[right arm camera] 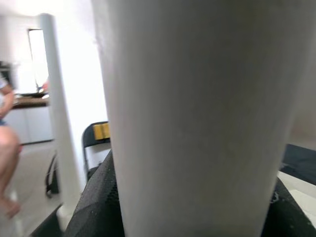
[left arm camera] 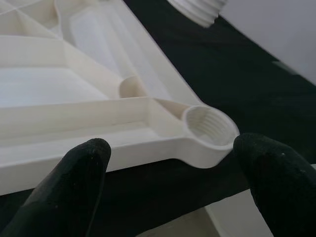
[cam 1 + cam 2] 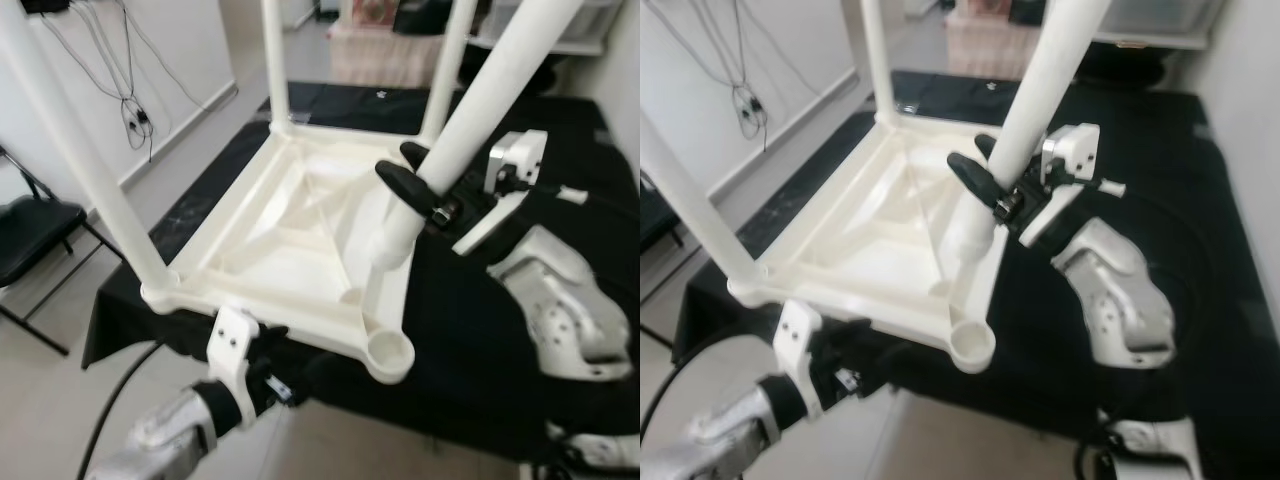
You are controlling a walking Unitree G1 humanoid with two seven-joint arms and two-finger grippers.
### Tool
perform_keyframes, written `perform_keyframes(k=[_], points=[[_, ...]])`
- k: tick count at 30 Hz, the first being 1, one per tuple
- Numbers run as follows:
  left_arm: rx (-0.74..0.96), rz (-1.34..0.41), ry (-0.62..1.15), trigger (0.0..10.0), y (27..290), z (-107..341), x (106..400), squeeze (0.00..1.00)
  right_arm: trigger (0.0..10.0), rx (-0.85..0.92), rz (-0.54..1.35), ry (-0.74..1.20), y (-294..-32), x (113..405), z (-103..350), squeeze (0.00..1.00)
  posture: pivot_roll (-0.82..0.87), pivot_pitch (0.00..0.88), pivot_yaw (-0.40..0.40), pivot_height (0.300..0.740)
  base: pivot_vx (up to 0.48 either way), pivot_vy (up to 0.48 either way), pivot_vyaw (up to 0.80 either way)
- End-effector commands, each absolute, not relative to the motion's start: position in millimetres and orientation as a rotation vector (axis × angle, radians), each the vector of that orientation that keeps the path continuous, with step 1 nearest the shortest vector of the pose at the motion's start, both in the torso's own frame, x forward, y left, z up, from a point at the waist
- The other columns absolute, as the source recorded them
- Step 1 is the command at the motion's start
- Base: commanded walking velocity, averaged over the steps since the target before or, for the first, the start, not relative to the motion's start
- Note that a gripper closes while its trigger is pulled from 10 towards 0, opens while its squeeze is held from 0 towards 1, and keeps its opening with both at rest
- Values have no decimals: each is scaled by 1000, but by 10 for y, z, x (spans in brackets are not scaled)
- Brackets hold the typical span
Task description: Building children table
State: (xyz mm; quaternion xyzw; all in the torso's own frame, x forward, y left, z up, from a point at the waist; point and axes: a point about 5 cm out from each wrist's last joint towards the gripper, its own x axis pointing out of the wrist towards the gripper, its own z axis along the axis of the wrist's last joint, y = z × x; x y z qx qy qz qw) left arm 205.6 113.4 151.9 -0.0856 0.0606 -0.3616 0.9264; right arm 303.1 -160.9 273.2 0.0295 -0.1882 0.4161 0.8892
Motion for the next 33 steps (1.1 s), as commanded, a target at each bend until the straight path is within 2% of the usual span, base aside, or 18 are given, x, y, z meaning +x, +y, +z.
perform_keyframes(k=[1, 5, 9, 14, 15, 21, 26, 33], points=[[-199, -733, 145, 10000, 1160, 1499, 2019, 0, 10000, 58, 932, -387, -1561, 2981, 2725, 0, 35, 123, 2, 740, 0, 0, 0], [-238, -743, 149, 10000, 1153, 1510, 1964, 0, 10000, 45, 1012, -374, -1579, 2934, 2684, 0, 37, 127, 0, 740, 0, 0, 0], [-232, -909, 201, 10000, 1103, 1505, 1722, 0, 10000, -10, 1242, -269, -1600, 2730, 2508, 0, 38, 142, -7, 740, 0, 0, 0], [-213, -939, 215, 10000, 1102, 1507, 1652, 0, 10000, -17, 1283, -224, -1592, 2713, 2454, 0, 40, 156, -3, 740, 0, 0, 0], [-198, -926, 211, 0, 1113, 1514, 1645, 0, 10000, -15, 1288, -219, -1583, 2725, 2448, 0, 40, 160, -3, 740, 0, 0, 0], [-161, -931, 219, 0, 1123, 1523, 1589, 0, 10000, -15, 1300, -210, -1586, 2758, 2450, 0, 42, 177, -5, 740, 0, 0, 0], [10, -817, 197, 0, 1262, 1511, 1650, 0, 10000, -8, 1336, -194, -1584, 2784, 2440, 0, 49, 198, -8, 740, 0, 0, 0], [81, -784, 208, 0, 1328, 1488, 1616, 0, 10000, 3, 1398, -177, -1556, 2755, 2428, 0, 55, 211, -10, 740, 0, 0, 0]])
